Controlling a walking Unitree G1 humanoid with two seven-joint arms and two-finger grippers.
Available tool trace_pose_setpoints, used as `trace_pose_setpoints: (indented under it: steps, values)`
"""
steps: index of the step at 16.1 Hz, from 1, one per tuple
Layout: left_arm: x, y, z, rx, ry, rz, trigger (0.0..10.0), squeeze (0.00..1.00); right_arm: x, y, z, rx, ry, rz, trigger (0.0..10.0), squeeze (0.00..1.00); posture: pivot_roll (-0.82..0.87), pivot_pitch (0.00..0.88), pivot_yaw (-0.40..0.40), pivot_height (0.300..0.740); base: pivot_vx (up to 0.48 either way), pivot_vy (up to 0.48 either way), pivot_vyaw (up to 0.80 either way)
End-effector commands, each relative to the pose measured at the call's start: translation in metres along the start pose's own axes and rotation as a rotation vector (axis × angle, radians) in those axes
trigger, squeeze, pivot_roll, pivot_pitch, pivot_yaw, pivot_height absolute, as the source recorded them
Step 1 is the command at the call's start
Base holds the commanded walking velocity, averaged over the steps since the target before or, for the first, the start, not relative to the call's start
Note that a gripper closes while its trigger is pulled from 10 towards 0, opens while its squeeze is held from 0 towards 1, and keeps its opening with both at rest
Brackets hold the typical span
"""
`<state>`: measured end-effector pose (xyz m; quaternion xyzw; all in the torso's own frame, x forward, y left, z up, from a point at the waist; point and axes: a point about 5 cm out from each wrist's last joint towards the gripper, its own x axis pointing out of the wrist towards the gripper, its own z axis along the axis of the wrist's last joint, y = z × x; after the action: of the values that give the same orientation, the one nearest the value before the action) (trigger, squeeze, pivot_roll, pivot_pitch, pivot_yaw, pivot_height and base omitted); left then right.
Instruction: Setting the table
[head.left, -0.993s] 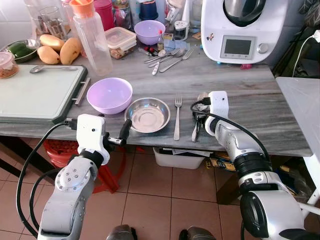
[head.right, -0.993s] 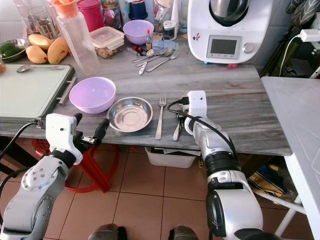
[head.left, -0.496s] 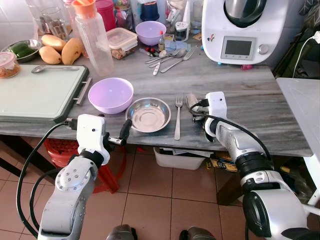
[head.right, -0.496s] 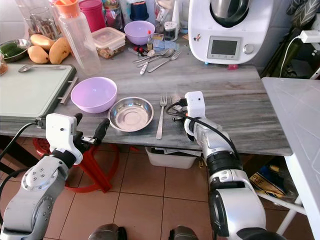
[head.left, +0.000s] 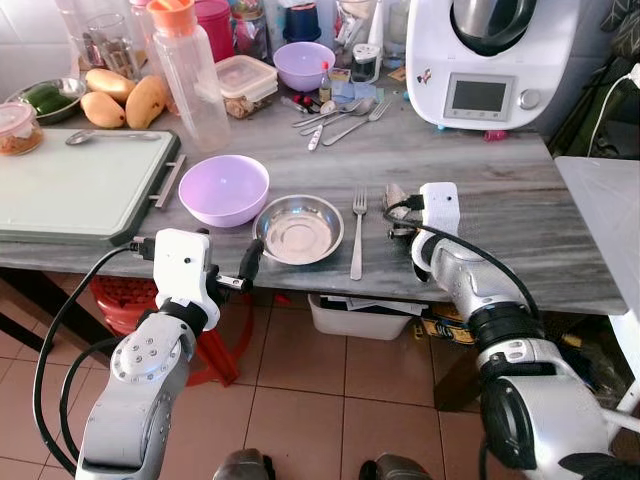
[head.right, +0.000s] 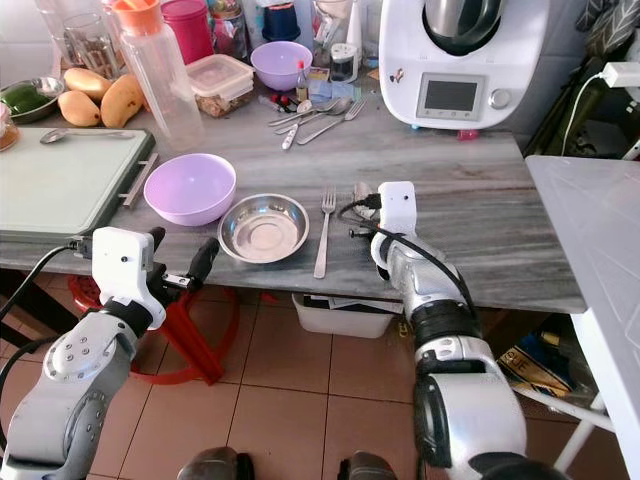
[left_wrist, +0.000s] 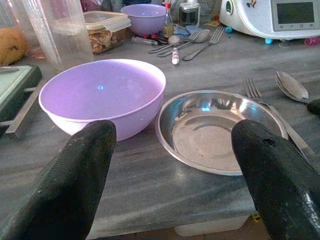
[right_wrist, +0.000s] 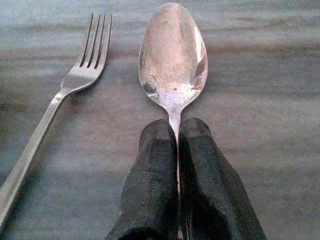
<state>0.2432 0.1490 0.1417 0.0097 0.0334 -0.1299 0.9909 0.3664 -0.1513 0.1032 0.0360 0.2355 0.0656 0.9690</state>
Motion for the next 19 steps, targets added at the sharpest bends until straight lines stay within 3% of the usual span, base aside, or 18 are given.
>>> trace_pose_setpoints:
  steps: [1,5,12,19]
  values:
    - [0.001,-0.001,0.0,0.008,0.002,-0.011,10.0,0.0,0.001,0.003,-0.022,0.054,0.091,-0.025,0.0,0.0,0.03,0.035,0.052,0.74,0.0,0.0,0.0]
    - [0.001,-0.002,0.0,0.007,0.001,-0.015,10.0,0.0,0.004,0.016,-0.02,0.115,0.083,-0.035,0.0,0.0,0.03,0.035,0.052,0.74,0.0,0.0,0.0]
    - [0.002,-0.003,0.0,0.002,0.0,-0.013,10.0,0.0,0.008,0.041,-0.013,0.123,0.069,-0.014,0.0,0.0,0.03,0.034,0.046,0.74,0.0,0.0,0.0]
    - [0.002,-0.004,0.0,-0.001,0.0,-0.017,10.0,0.0,0.008,0.04,-0.013,0.13,0.069,-0.041,0.0,0.0,0.03,0.036,0.047,0.74,0.0,0.0,0.0]
